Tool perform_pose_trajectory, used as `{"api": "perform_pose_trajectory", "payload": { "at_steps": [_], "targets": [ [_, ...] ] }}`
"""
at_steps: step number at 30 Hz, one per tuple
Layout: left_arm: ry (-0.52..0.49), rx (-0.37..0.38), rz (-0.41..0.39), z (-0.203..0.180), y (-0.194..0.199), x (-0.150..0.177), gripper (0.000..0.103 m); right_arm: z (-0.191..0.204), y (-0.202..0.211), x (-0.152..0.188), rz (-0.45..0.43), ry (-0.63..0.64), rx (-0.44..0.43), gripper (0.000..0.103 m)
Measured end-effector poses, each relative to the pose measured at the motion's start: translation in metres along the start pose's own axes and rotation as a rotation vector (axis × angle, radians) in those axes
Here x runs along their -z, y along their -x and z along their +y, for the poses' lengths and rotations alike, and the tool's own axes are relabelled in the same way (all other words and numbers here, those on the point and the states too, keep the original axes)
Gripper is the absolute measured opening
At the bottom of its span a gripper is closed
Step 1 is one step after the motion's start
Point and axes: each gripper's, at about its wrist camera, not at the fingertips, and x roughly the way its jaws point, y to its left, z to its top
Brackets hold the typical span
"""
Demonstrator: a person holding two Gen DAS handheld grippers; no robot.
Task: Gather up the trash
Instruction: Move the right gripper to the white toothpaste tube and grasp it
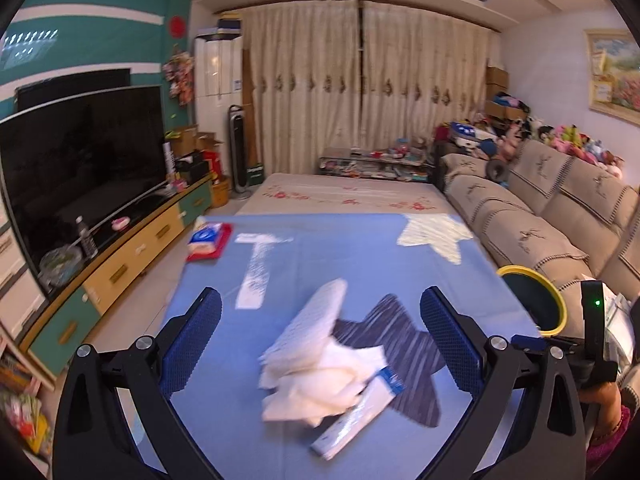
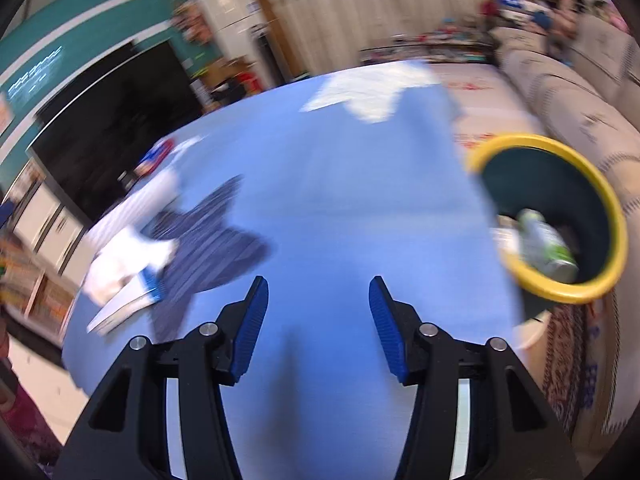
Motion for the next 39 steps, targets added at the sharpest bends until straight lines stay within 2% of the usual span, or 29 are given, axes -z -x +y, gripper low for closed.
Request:
{"api": "perform_pose_trajectory", "payload": {
  "at_steps": [3, 8, 11, 15, 18, 22, 25, 29, 34, 39],
  "targets": [
    [0.029, -0.033, 0.013, 0.021, -0.004, 0.008, 0.098, 0.059, -0.024, -0.002, 0.067, 0.103, -0.109, 0.05],
    [0.053, -0.07, -0.002, 0.047, 0.001, 0.017, 0.098, 0.139, -0.04, 0.017, 0.109, 0.273, -0.174, 0.05],
    [0.071, -0.077, -0.008, 0.061, 0.004, 0.021, 0.098, 0.168, -0.046, 0.025, 0.122, 0.317, -0.166, 0.051],
    [0.092, -0.081, -0.006, 0.072, 0.005, 0.025, 0.098, 0.204, -0.048, 0.037, 0.057, 0.375, -0.098, 0.057],
    [0.097, -0.081, -0.004, 0.077, 0.005, 0.027, 0.098, 0.22, -0.05, 0.044, 0.047, 0.402, -0.086, 0.058],
    [0.106, -0.08, -0.004, 0.082, 0.007, 0.03, 0.098, 0.231, -0.053, 0.046, 0.022, 0.425, -0.065, 0.058],
    [0.11, -0.073, 0.001, 0.082, 0.005, 0.032, 0.098, 0.24, -0.062, 0.047, 0.003, 0.462, -0.002, 0.058],
    [0.093, -0.067, 0.008, 0.076, 0.002, 0.031, 0.098, 0.234, -0.063, 0.048, -0.003, 0.468, 0.031, 0.058],
    [0.091, -0.054, 0.008, 0.07, 0.0, 0.03, 0.098, 0.196, -0.056, 0.047, 0.017, 0.447, 0.077, 0.058],
    [0.081, -0.039, 0.019, 0.062, -0.006, 0.031, 0.098, 0.137, -0.049, 0.034, 0.008, 0.338, 0.173, 0.058]
  ]
}}
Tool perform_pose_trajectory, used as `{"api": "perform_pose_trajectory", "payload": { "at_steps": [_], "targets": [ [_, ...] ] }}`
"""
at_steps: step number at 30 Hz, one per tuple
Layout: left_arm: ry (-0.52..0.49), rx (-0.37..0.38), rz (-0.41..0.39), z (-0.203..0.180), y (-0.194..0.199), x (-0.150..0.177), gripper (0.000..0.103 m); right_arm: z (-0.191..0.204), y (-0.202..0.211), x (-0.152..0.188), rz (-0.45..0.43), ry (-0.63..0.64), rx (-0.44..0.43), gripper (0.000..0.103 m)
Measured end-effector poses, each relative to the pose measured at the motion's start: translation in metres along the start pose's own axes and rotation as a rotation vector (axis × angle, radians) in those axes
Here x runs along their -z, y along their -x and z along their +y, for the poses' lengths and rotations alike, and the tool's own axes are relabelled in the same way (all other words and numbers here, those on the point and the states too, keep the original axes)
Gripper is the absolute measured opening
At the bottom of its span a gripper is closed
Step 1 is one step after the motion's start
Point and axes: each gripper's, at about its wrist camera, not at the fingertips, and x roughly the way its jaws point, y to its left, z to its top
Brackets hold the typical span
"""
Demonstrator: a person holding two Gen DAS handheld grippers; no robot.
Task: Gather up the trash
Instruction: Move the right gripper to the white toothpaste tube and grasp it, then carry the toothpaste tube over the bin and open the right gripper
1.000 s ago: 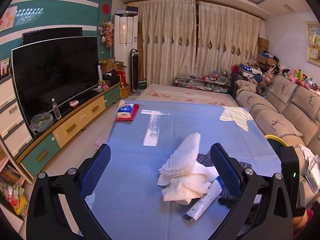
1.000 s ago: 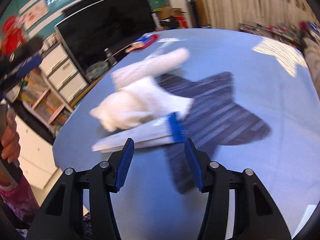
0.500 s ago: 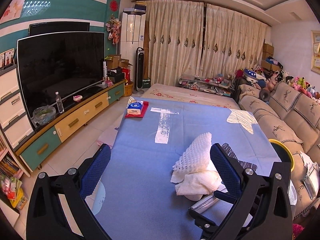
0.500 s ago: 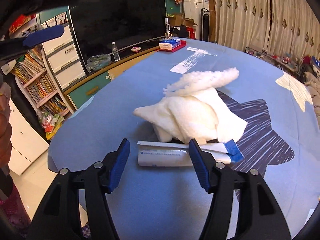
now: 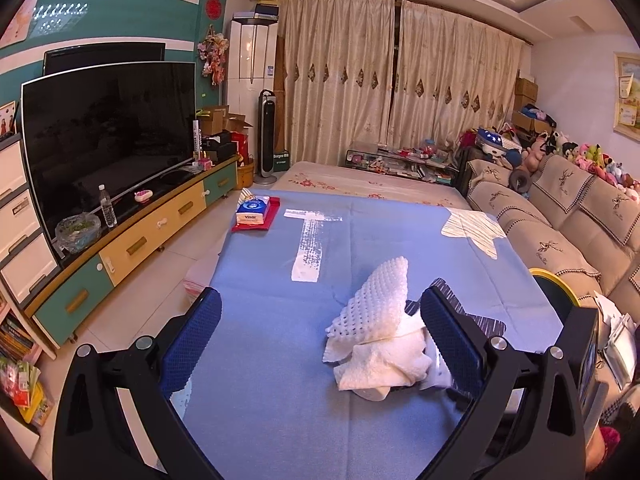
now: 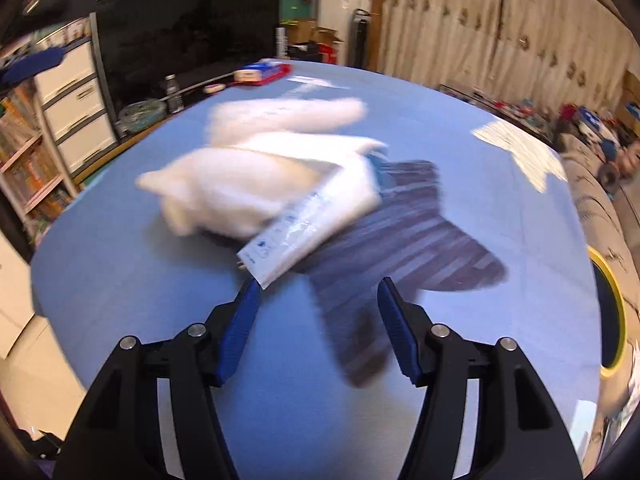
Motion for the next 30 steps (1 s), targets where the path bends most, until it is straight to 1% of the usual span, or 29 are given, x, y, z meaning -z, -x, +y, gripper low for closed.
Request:
{"api": "perform_pose_trajectory", "payload": {
  "at_steps": [3, 5, 6, 10, 13, 16, 19, 20, 22, 23, 24, 27, 30],
  "targets": [
    [-0.007, 0.01, 0.003, -0.006, -0.002, 0.0, 0.098, -0.031, 0.001, -0.001, 0.005, -0.09, -0.008, 0.058],
    [-0.014, 0.014, 0.005, -0.011, -0.004, 0.001, 0.098, -0.038, 0.007, -0.002, -0.012, -0.125, -0.039, 0.059],
    [-0.015, 0.016, 0.006, -0.011, -0.004, 0.001, 0.098, -0.037, 0.01, -0.002, -0.022, -0.136, -0.063, 0.061],
    [-0.021, 0.027, 0.011, -0.016, -0.006, 0.002, 0.098, -0.018, 0.013, -0.002, -0.044, -0.134, -0.148, 0.061],
    [-0.028, 0.032, 0.014, -0.017, -0.007, 0.003, 0.098, -0.003, 0.009, -0.008, -0.047, -0.133, -0.169, 0.061],
    [-0.023, 0.034, 0.014, -0.015, -0.007, 0.003, 0.098, 0.01, -0.002, -0.014, -0.022, -0.128, -0.15, 0.06],
    [-0.013, 0.04, 0.016, -0.013, -0.009, 0.004, 0.098, 0.013, -0.016, -0.016, 0.025, -0.142, -0.14, 0.049],
    [-0.011, 0.041, 0.018, -0.012, -0.009, 0.005, 0.098, 0.012, -0.016, -0.016, 0.02, -0.147, -0.137, 0.044],
    [-0.009, 0.043, 0.022, -0.011, -0.011, 0.006, 0.098, 0.01, -0.017, -0.016, 0.023, -0.155, -0.132, 0.033],
    [-0.007, 0.045, 0.025, -0.011, -0.012, 0.007, 0.098, 0.008, -0.018, -0.016, 0.025, -0.164, -0.139, 0.024],
    [-0.005, 0.048, 0.027, -0.011, -0.013, 0.007, 0.098, 0.005, -0.017, -0.016, 0.022, -0.17, -0.146, 0.02],
    [-0.007, 0.051, 0.03, -0.012, -0.014, 0.008, 0.098, -0.001, -0.012, -0.014, 0.003, -0.177, -0.159, 0.011],
    [-0.009, 0.052, 0.029, -0.013, -0.014, 0.008, 0.098, -0.011, -0.003, -0.012, -0.019, -0.197, -0.17, 0.01]
  ]
}}
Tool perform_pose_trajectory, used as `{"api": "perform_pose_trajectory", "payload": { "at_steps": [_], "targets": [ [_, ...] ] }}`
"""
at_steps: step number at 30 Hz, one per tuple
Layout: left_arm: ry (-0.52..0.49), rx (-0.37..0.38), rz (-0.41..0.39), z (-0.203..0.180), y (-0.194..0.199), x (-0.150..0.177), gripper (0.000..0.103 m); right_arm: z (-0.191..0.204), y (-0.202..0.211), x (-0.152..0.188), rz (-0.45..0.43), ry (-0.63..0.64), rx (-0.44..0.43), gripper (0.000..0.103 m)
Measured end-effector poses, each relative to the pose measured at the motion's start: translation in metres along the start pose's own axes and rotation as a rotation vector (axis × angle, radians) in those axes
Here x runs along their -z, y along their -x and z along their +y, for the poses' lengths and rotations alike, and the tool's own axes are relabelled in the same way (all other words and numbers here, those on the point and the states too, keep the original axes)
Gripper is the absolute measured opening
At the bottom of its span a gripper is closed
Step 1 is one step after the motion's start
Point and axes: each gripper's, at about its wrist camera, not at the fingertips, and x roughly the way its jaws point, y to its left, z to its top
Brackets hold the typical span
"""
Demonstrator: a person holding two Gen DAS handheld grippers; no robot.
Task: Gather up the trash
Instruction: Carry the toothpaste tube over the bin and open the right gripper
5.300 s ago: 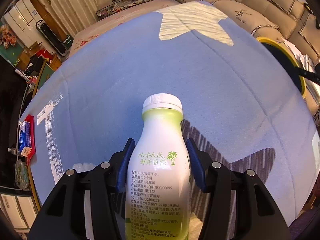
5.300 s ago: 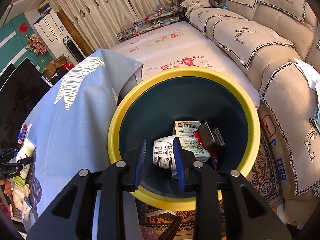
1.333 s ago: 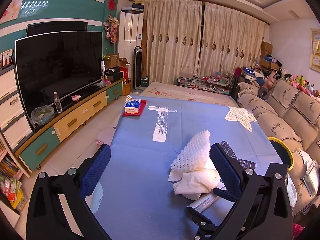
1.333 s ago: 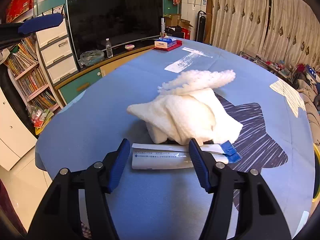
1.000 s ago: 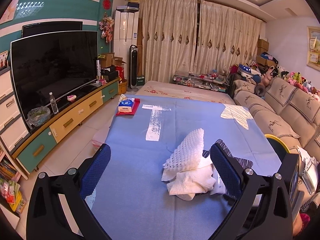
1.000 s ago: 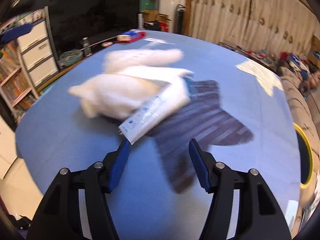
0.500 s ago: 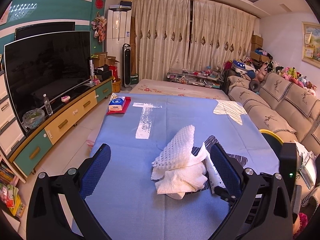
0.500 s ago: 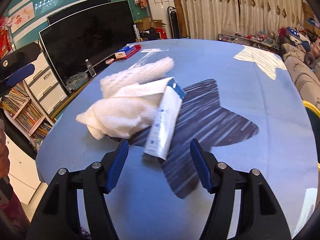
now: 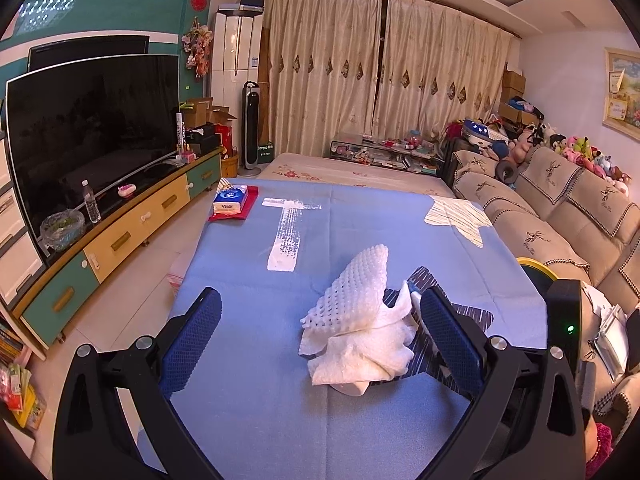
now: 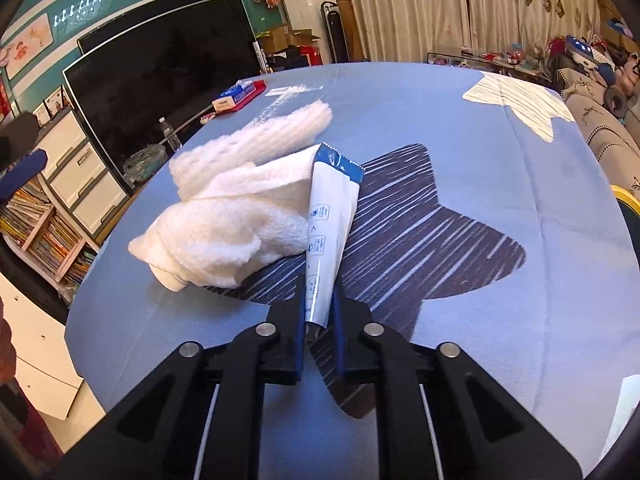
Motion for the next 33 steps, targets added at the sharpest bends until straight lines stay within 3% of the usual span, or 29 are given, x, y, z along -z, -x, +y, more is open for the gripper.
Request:
{"api": "perform_pose_trajectory", "payload": {
  "at_steps": [7, 14, 20, 26, 33],
  "targets": [
    [-0.013, 0.008, 0.006, -0.007, -0.002, 0.0, 0.098, -0.031, 0.025, 0.002, -0.047, -0.064, -0.007, 0.01],
    [-0.05, 0.024, 0.018, -0.024, -0.006, 0.0, 0.098, -0.077, 0.049, 0.001, -0.093, -0.147, 0.04, 0.01],
    [-0.057, 0.037, 0.032, -0.035, -0.018, -0.001, 0.098, -0.142, 0.076, -0.004, -0.135, -0.245, 0.138, 0.01],
    [-0.064, 0.047, 0.055, -0.045, -0.031, -0.002, 0.098, -0.222, 0.103, -0.01, -0.176, -0.355, 0.295, 0.011],
    [-0.092, 0.057, 0.075, -0.061, -0.044, -0.004, 0.098, -0.296, 0.092, -0.009, -0.139, -0.457, 0.392, 0.012]
  ]
}}
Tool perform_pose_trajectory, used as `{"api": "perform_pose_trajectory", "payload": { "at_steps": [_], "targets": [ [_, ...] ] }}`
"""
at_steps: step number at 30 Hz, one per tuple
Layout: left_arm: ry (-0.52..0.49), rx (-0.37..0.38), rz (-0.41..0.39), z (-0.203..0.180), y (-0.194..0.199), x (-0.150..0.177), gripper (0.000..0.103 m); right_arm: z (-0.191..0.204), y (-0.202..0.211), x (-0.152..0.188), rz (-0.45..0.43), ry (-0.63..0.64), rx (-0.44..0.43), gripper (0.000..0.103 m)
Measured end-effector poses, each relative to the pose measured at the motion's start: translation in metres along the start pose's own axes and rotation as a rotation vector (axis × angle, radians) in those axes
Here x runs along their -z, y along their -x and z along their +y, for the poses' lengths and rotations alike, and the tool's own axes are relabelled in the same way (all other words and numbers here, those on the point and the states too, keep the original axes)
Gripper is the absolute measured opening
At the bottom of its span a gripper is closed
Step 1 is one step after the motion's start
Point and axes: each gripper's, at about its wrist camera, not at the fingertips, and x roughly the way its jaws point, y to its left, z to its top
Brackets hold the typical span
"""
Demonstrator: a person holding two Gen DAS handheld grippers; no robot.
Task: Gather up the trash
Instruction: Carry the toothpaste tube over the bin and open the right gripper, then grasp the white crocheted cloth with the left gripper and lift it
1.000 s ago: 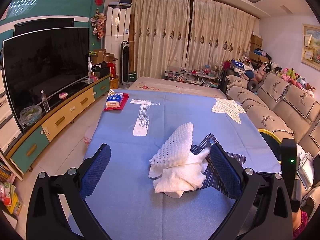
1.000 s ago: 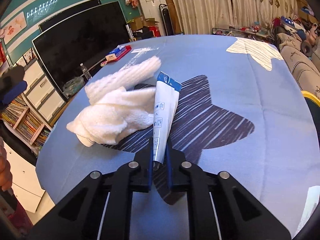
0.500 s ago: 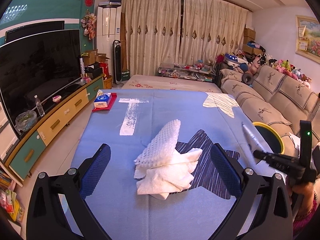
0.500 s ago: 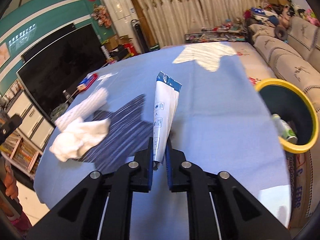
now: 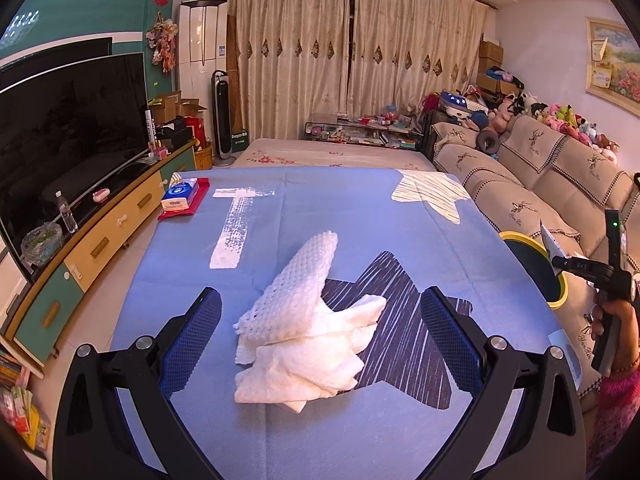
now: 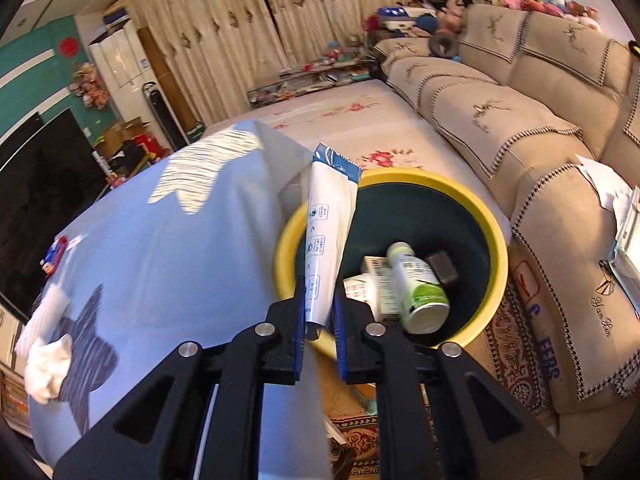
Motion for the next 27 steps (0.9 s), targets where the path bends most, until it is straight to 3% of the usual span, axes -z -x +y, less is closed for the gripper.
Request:
{"api": "perform_pose_trajectory", "payload": {
  "at_steps": [5, 7, 9, 11, 20, 27],
  "targets": [
    [-0.015, 0.003, 0.009, -0.007, -0.006, -0.003, 0.098, -0.014, -0.029, -0.008, 0.04, -0.008, 0.037, 0.015],
    [-0.019, 0.002, 0.012, -0.01, -0.008, -0.004, 0.098, -0.018, -0.037, -0.011, 0.04, -0.023, 0.057, 0.021],
    [-0.023, 0.002, 0.016, -0.012, -0.011, -0.005, 0.098, -0.023, -0.04, -0.012, 0.036, -0.044, 0.068, 0.037],
    [-0.026, 0.003, 0.02, -0.013, -0.013, -0.005, 0.098, -0.028, -0.037, -0.01, 0.028, -0.057, 0.066, 0.04],
    [-0.072, -0.006, 0.076, -0.016, -0.05, -0.011, 0.098, -0.021, -0.022, 0.0, 0.016, -0.02, 0.051, 0.04],
    [-0.099, -0.028, 0.189, -0.006, -0.102, -0.029, 0.093, -0.007, -0.025, 0.003, 0.03, 0.018, 0.038, 0.04]
  ]
}}
